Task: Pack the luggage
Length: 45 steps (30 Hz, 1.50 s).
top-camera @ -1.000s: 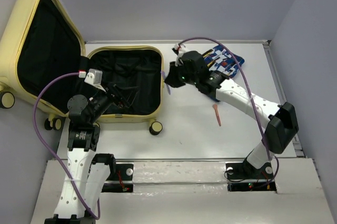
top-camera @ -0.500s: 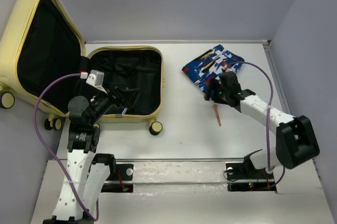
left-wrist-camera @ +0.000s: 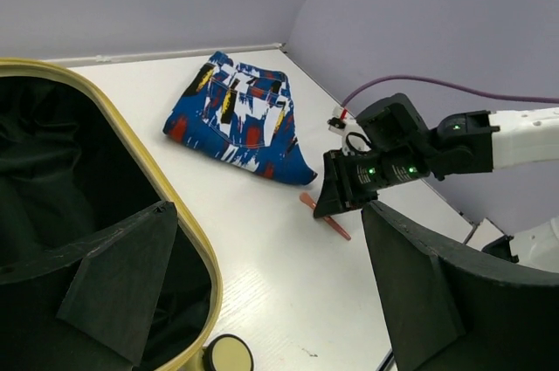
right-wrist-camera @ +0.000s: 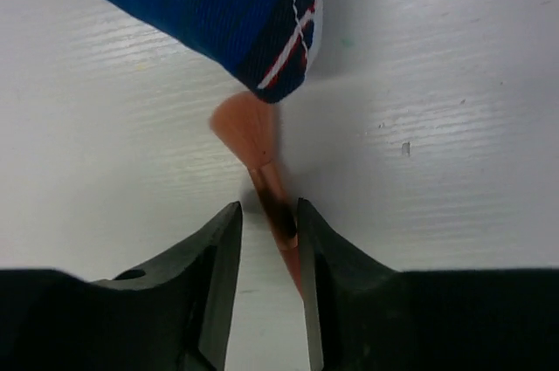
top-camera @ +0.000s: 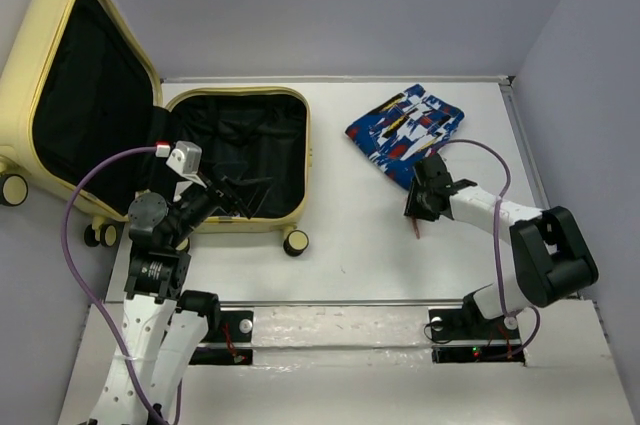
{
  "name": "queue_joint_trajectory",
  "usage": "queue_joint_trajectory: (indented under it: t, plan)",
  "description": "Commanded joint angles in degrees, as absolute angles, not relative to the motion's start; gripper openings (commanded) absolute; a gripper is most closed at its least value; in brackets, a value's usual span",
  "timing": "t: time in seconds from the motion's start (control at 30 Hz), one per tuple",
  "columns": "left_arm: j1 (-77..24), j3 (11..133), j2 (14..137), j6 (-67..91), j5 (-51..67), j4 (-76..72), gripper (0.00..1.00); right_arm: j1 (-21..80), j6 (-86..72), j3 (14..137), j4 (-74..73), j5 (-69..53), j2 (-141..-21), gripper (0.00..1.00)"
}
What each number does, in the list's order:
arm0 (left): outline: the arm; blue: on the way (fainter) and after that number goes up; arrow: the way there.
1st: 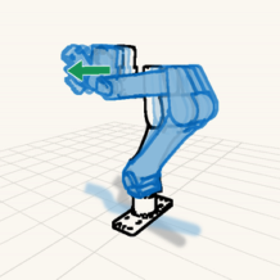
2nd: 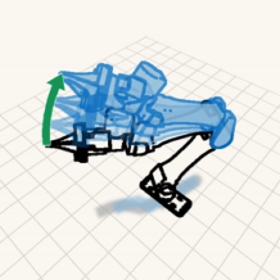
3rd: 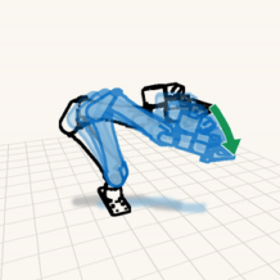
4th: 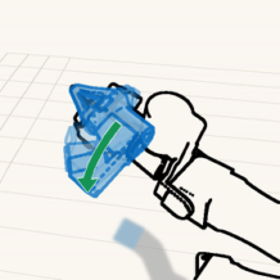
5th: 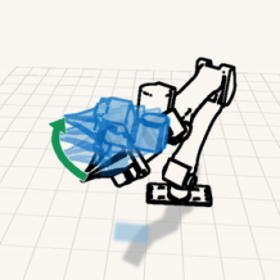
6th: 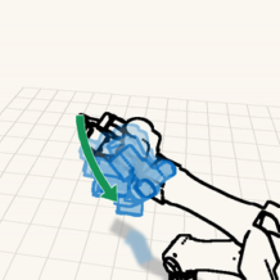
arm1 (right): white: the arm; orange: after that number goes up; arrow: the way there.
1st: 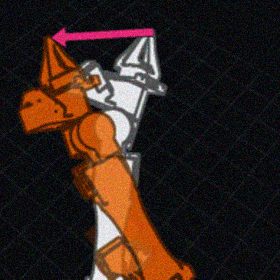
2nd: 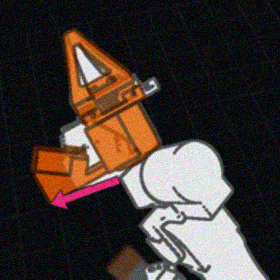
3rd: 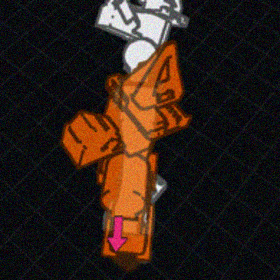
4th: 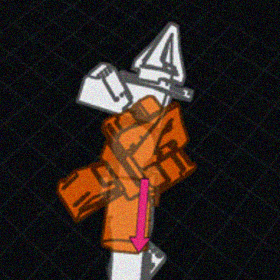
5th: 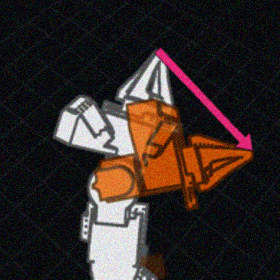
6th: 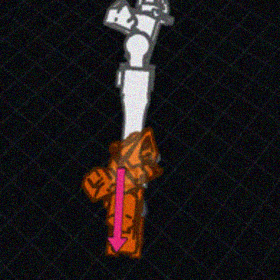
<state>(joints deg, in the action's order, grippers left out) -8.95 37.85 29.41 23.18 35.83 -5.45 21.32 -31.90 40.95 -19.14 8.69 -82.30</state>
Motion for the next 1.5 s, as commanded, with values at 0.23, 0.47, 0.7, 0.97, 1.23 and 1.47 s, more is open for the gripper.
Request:
queue_joint_trajectory:
  t: [0.23, 0.47, 0.7, 0.97, 1.23, 1.47]
  plan:
    - [-9.67, 38.76, 28.48, 22.24, 35.86, -6.33, 0.99, 26.26, -31.55, 43.93, -18.11, -3.05, -73.41, 0.07]
    - [-9.32, 39.20, 28.74, 21.89, 34.55, -5.63, 0.99, 43.03, -32.26, 68.48, -12.59, -7.11, -79.67, 0.07]
    - [-8.79, 39.55, 29.00, 21.09, 32.35, -4.22, 0.99, 45.79, -31.65, 87.63, -10.98, -12.58, -95.97, 0.91]
    - [-8.88, 39.46, 29.18, 21.09, 32.17, -4.22, 0.99, 23.14, -35.33, 61.64, -9.76, -2.65, -83.34, 1.00]
    - [-8.88, 39.20, 29.62, 21.36, 32.34, -4.48, 0.99, 6.78, -34.72, 47.82, -5.20, 0.45, -81.47, 1.00]
    - [-8.61, 39.20, 30.85, 21.27, 31.91, -4.48, 0.99, 4.75, -38.14, 46.67, 2.72, -11.76, -91.30, 0.95]
